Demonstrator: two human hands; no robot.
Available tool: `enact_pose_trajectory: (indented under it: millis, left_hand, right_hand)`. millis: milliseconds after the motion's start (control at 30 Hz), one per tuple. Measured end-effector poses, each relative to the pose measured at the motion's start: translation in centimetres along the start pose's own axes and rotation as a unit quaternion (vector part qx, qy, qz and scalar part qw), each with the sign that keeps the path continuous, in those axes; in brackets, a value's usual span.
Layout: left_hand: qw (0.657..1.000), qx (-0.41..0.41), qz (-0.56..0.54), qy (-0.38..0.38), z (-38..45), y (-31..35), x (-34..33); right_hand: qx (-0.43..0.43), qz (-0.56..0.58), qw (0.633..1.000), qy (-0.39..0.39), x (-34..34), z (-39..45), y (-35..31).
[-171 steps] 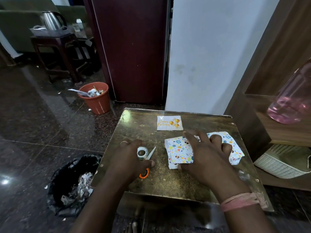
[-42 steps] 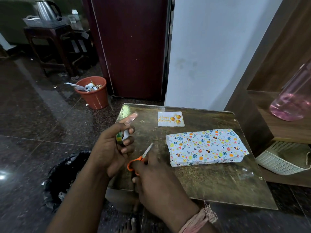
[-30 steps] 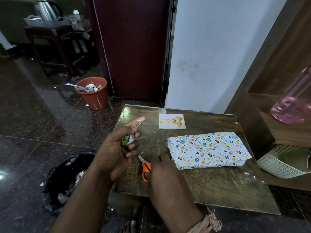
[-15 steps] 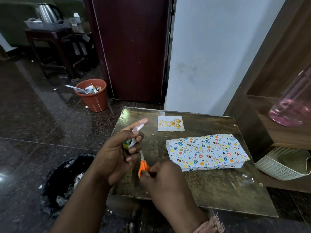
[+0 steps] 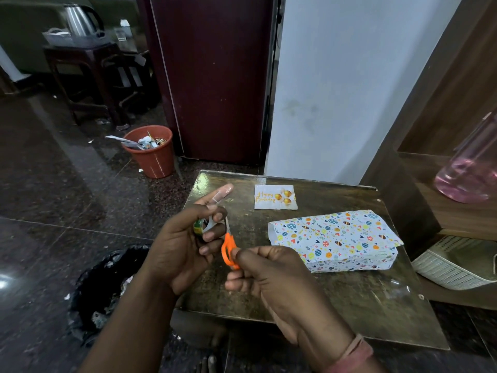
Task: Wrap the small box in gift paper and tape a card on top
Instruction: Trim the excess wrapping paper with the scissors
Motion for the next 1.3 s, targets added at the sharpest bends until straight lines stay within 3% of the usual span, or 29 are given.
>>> enact_pose_trajectory:
  millis: [167,533,700,967,1300]
  left_hand:
    - [1.0,0.003,-0.008,-0.004,0.1,-0.2,0.0]
    - [1.0,0.005,-0.025,-0.016,0.1,-0.2,-0.4]
    - [0.999,0.007,-0.027,-0.016,0.0,-0.3,-0.3]
    - [0.999,0.037,0.001,-0.008,0.1,-0.7,0.0]
    - [0.997,0.065,0.003,-0.033,-0.1,-0.9,0.1]
  right_hand:
    - [0.003,0.044,0.999,0.017,0.1,0.0,0.0]
    - [-0.021,0.142,0.989,-0.033,-0.7,-0.5,-0.5]
    - [-0.026,0.086,0.995,-0.052,-0.5,-0.4,-0.5]
    - [-0.045,-0.049,0.982,-0.179,-0.5,-1.3,-0.4]
    - [0.004,-0.113,0.979,-0.172,0.8,-0.4,-0.5]
Point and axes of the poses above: each hand's wrist, its own z-axis towards the middle knuckle, its own x-axis out of the back of the hand, y = z × x, the point moved 6 cm from there along z, towards the middle knuckle, and after that the axes turned 12 degrees about x, right-handed, at the moved point
